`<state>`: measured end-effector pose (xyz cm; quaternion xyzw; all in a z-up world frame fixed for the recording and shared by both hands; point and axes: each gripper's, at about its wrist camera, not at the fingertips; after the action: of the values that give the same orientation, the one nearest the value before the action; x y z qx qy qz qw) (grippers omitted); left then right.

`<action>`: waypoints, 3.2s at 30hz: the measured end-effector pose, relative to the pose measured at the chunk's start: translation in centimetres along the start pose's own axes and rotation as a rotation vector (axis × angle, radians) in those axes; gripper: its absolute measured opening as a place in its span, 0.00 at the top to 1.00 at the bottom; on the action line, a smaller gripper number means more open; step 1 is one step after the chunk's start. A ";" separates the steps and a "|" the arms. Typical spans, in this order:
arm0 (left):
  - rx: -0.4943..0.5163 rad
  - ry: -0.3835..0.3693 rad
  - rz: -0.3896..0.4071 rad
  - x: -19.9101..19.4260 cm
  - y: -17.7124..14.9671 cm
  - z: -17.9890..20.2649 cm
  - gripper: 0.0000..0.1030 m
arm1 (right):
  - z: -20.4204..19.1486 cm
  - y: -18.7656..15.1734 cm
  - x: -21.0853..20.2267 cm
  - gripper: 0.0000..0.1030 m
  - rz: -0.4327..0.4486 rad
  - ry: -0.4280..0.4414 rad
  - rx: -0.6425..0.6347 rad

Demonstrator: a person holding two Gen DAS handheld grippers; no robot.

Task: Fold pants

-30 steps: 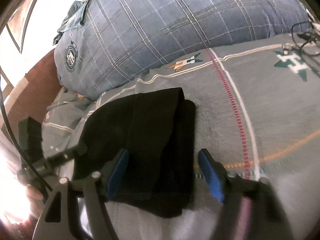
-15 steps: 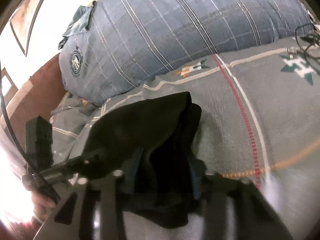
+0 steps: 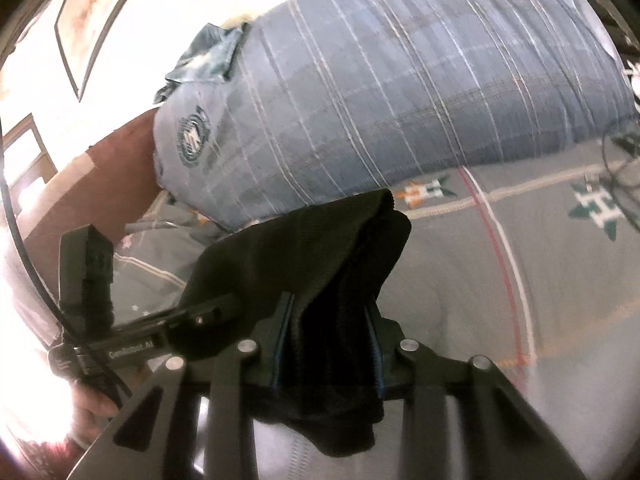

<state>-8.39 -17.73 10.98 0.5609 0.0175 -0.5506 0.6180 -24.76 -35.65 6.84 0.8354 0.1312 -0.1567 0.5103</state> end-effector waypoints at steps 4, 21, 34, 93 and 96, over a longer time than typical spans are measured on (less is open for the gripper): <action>0.006 0.049 0.033 -1.8 1.0 -1.2 0.43 | -2.1 0.9 0.9 0.69 0.013 0.028 -0.013; -0.046 0.186 0.084 -4.8 3.2 -9.4 0.43 | -9.6 2.9 8.9 0.69 -0.039 0.123 -0.055; -0.128 0.200 0.008 -1.5 2.3 -15.1 0.43 | -10.2 1.4 15.6 0.69 -0.142 0.120 -0.016; -0.123 0.488 0.224 -6.0 -2.6 -15.4 0.19 | -15.0 -1.6 12.2 0.27 -0.076 -0.187 -0.222; -0.108 0.534 0.251 -7.1 -3.5 -14.5 0.19 | -15.0 -1.9 11.9 0.24 -0.070 -0.193 -0.210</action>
<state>-4.96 -1.89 7.81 0.6499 0.1394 -0.3013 0.6837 -12.62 -20.73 7.04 0.7532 0.1264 -0.2395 0.5995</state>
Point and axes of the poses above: each gripper's, at about its wrist camera, not at the fingertips, and x roughly the way its jaws point, z to its right, y to its top, and after that the axes turned 3 degrees about -y, right-handed
